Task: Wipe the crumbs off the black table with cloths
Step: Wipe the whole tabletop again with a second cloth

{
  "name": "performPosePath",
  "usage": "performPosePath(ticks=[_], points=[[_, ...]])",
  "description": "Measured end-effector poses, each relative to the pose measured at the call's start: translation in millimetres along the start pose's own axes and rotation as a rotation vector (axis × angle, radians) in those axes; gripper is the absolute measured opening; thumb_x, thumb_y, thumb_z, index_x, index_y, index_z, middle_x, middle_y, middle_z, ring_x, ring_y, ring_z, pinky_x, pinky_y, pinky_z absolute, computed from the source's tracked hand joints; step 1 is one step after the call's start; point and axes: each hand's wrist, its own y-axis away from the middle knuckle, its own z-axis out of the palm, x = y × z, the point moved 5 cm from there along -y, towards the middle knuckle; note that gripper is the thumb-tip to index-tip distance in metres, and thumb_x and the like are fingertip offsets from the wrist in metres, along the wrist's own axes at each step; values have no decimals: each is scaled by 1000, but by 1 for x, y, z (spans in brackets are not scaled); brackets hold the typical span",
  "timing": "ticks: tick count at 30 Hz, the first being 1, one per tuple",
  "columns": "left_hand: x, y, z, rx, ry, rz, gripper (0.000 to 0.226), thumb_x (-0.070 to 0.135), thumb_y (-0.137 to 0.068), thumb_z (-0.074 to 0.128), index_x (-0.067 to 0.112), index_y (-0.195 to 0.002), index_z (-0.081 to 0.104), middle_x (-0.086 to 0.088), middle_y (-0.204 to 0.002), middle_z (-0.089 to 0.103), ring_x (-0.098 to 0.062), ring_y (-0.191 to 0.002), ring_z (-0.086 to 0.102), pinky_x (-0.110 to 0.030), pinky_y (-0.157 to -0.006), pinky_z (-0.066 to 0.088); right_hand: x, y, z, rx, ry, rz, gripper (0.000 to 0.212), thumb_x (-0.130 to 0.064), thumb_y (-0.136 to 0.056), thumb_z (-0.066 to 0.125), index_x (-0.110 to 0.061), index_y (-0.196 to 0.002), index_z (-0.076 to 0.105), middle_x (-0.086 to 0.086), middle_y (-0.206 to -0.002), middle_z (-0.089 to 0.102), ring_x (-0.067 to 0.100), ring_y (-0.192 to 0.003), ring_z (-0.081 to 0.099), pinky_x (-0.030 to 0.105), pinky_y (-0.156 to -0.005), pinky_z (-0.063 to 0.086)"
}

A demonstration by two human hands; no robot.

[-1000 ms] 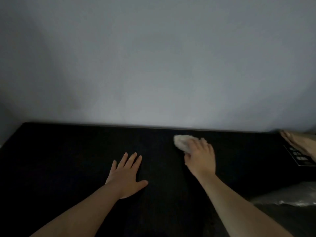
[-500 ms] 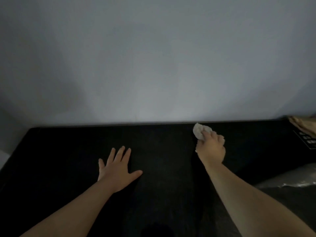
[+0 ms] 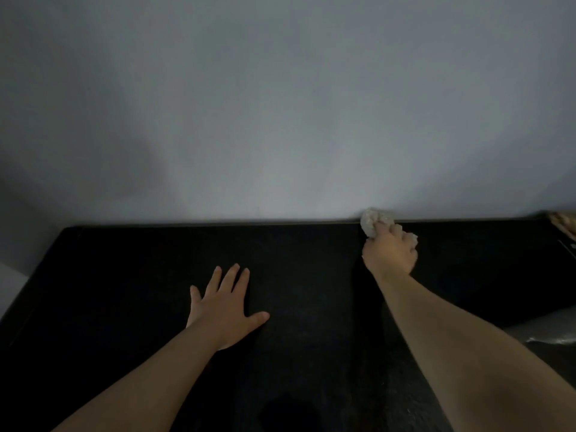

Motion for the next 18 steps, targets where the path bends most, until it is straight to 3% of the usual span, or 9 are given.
performPosePath(ticks=[1,3,6,8,10,12,14,16,18], points=[[1,0,-1,-5,4,3,93,69,-86,41,25,-151,-11,3,-158,-18,-25,-145,-15,-56,-116,5,-13,7,2,-7,-2,2,54,-20,-92,45,-17,-144,31,16,-149,28,39,-136,23,47,-111,24],[1,-1,-1,-6,12,6,93,68,-86,41,25,-151,-11,4,-158,-18,-24,-145,-16,-56,-116,5,-60,35,8,5,-24,-197,57,-16,-88,44,-22,-143,33,15,-150,27,40,-137,19,46,-111,25],[0,-1,0,-2,8,14,94,69,-86,40,25,-151,-11,5,-158,-18,-23,-145,-16,-57,-116,5,-128,98,33,-85,-49,-780,55,-14,-88,45,-30,-140,39,4,-150,30,34,-138,21,43,-109,25],[0,0,1,-1,1,14,93,70,-86,39,24,-151,-11,4,-158,-19,-23,-145,-16,-56,-116,5,-134,97,34,-126,-8,-1066,47,-18,-89,46,-31,-134,47,-1,-144,41,30,-132,34,42,-102,34],[0,0,1,-10,-1,9,93,70,-86,38,24,-151,-11,4,-158,-19,-24,-145,-16,-56,-116,5,-111,52,21,35,8,-979,46,-21,-86,42,-36,-127,54,-5,-136,52,27,-121,49,38,-93,45],[1,-1,1,-10,-4,3,93,70,-86,38,24,-150,-12,3,-158,-20,-24,-145,-17,-56,-116,4,-63,1,6,69,45,-557,49,-19,-87,40,-34,-134,47,-1,-142,44,27,-127,42,40,-101,39],[1,-1,1,-7,-7,4,93,70,-86,38,24,-150,-13,3,-158,-20,-25,-145,-18,-57,-116,4,-29,-13,0,-34,26,-200,52,-17,-90,42,-29,-141,36,3,-151,28,31,-137,24,47,-109,27],[1,-2,3,-13,6,8,93,70,-86,38,25,-150,-14,3,-157,-21,-24,-144,-19,-57,-116,3,-48,11,-1,-57,7,-147,58,-14,-90,40,-31,-145,30,5,-155,16,36,-140,9,49,-113,17],[0,-2,3,-14,17,11,93,70,-86,38,25,-150,-14,5,-157,-22,-23,-144,-19,-57,-116,2,-95,45,9,-104,-39,-308,62,-13,-90,40,-36,-146,27,6,-157,12,36,-142,4,46,-115,11]])
